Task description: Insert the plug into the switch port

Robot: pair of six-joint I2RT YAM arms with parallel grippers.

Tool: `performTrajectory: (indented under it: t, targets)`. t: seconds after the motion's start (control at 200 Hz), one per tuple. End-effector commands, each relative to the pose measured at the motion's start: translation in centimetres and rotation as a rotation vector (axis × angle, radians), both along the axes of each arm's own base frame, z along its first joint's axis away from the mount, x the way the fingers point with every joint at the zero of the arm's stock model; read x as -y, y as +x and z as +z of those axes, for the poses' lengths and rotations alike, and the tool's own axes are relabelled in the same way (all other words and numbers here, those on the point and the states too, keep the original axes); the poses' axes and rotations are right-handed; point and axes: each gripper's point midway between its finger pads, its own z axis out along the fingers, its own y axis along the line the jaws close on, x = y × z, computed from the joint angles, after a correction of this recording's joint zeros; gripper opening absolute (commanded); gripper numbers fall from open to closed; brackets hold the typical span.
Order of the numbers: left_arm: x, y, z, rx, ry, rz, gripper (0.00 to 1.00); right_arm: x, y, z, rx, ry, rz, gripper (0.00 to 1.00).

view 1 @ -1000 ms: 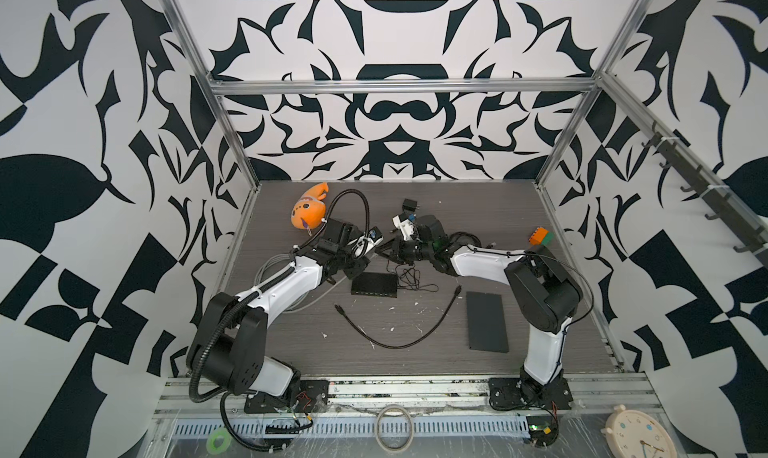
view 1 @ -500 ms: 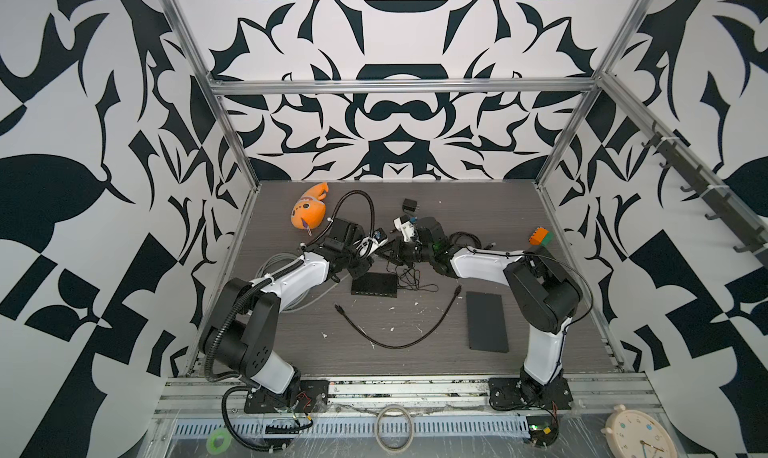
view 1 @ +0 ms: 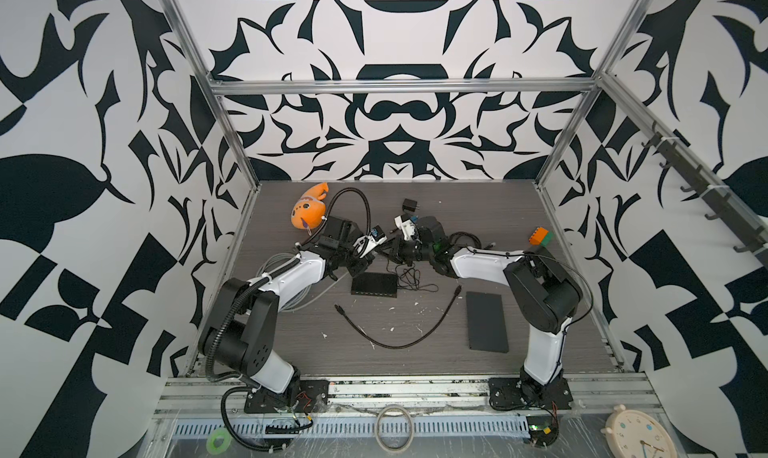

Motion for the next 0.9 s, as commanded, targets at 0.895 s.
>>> performTrajectory:
  t: [0.895]
  targets:
    - [-1.5, -5.7, 0.6, -0.295, -0.079, -0.279, 0.05, -0.9, -3.8, 2.9, 0.188, 0.073, 0.189, 0.39]
